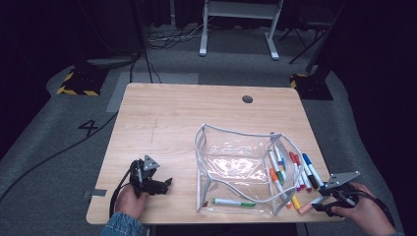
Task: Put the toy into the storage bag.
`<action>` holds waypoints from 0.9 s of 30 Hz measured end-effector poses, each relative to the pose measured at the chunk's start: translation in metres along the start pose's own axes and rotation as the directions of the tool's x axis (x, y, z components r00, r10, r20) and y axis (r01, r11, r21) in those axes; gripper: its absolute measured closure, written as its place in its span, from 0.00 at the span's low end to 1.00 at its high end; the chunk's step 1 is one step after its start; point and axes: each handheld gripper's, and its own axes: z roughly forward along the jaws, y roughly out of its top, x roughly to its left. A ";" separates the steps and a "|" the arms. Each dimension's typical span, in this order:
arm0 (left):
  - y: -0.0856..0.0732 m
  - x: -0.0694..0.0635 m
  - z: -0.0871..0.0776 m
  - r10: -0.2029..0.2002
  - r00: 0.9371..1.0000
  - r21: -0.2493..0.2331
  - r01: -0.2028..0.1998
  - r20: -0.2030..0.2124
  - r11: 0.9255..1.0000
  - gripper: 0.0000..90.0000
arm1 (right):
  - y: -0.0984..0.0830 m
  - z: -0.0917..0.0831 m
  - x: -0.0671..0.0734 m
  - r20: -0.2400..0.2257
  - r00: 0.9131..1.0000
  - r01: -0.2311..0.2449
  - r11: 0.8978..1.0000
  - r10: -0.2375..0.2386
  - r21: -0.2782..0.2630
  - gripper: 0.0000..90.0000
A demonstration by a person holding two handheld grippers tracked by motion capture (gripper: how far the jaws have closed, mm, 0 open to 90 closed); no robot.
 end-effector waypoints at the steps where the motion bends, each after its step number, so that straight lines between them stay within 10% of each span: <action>1: 0.000 0.000 0.000 0.001 1.000 0.000 -0.001 -0.001 1.000 0.00 | 0.001 0.000 0.000 0.000 1.000 0.008 1.000 -0.008 0.001 0.40; 9: 0.000 0.000 0.000 0.000 1.000 0.000 0.000 0.000 1.000 0.00 | 0.003 0.007 -0.001 -0.018 0.999 0.038 0.999 -0.038 0.021 0.39; 27: 0.000 0.000 0.000 0.000 1.000 0.000 0.000 0.000 1.000 0.00 | -0.008 0.004 0.001 -0.041 0.995 0.095 0.987 -0.090 0.128 0.84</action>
